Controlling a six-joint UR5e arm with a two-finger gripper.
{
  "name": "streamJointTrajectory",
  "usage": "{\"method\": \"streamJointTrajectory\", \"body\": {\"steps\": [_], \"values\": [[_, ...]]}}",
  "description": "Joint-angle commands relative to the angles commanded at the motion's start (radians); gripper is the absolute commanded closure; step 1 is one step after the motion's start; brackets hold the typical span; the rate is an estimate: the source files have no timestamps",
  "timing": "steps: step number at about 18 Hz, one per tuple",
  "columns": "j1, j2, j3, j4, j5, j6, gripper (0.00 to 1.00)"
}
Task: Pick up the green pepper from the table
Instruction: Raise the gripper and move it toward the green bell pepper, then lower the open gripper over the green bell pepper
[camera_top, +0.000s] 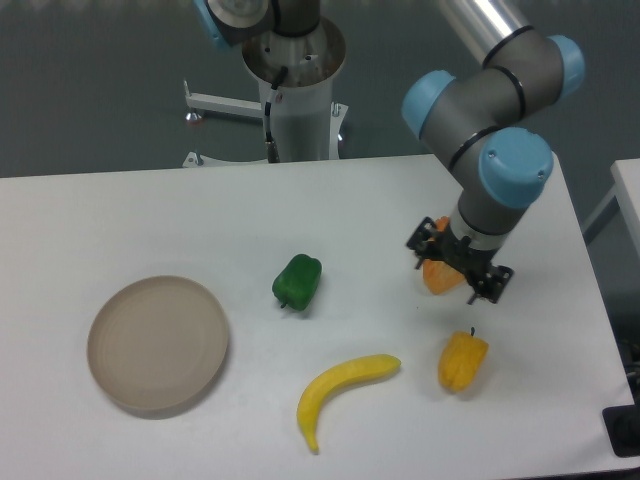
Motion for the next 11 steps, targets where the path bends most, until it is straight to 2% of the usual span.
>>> {"method": "streamJointTrajectory", "body": {"steps": [4, 11], "values": [[-0.043, 0.026, -0.048, 0.026, -0.015, -0.120, 0.00], [-0.123, 0.069, -0.196, 0.190, -0.014, -0.198, 0.00]]}}
